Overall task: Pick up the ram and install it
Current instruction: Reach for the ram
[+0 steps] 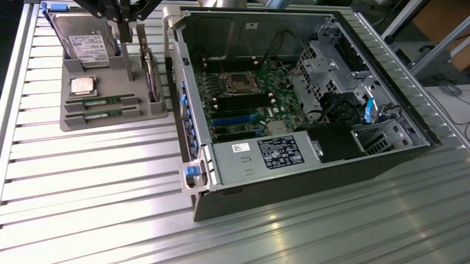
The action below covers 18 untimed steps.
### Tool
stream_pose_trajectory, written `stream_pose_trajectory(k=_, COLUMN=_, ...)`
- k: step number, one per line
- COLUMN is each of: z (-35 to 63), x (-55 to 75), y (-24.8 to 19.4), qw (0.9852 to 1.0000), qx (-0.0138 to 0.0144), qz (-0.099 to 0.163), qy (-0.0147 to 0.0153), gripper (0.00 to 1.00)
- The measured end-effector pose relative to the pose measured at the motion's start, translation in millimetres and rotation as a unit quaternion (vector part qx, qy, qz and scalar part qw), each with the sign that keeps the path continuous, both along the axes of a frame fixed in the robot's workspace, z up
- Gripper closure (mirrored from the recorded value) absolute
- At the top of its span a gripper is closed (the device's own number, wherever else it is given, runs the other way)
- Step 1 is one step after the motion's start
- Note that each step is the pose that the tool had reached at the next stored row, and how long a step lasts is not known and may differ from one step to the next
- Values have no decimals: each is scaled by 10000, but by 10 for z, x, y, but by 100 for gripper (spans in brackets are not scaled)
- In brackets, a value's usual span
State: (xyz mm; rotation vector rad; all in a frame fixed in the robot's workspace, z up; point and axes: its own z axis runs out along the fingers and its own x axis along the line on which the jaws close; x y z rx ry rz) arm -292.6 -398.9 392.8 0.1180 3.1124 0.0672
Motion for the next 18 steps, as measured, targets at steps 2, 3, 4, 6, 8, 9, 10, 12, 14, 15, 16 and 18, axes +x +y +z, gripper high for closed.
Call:
stream_pose_trajectory(k=2, z=0, x=-16, y=0, qw=10000, qx=0, qz=0, qy=0, gripper=90)
stream_pose_trajectory(k=3, z=0, x=-23, y=0, qw=10000, qx=0, qz=0, qy=0, gripper=90)
stream_pose_trajectory(k=4, z=0, x=-30, y=0, qw=10000, qx=0, qz=0, qy=0, gripper=90)
stream_pose_trajectory(k=6, z=0, x=-42, y=0, qw=10000, qx=0, qz=0, qy=0, gripper=90)
stream_pose_trajectory(k=8, z=0, x=-83, y=0, qw=10000, qx=0, qz=0, qy=0, gripper=90)
stream_pose_trajectory(k=9, z=0, x=-103, y=0, qw=10000, qx=0, qz=0, qy=0, gripper=90)
stream_pose_trajectory(k=10, z=0, x=-124, y=0, qw=10000, qx=0, qz=0, qy=0, gripper=90)
stream_pose_trajectory(k=12, z=0, x=-156, y=0, qw=10000, qx=0, qz=0, qy=0, gripper=90)
stream_pose_trajectory(k=14, z=0, x=-173, y=0, qw=10000, qx=0, qz=0, qy=0, gripper=90)
stream_pose_trajectory(k=15, z=0, x=-187, y=0, qw=10000, qx=0, qz=0, qy=0, gripper=90)
stream_pose_trajectory(k=16, z=0, x=-197, y=0, qw=10000, qx=0, qz=0, qy=0, gripper=90)
stream_pose_trajectory(k=18, z=0, x=-252, y=0, qw=10000, qx=0, qz=0, qy=0, gripper=90)
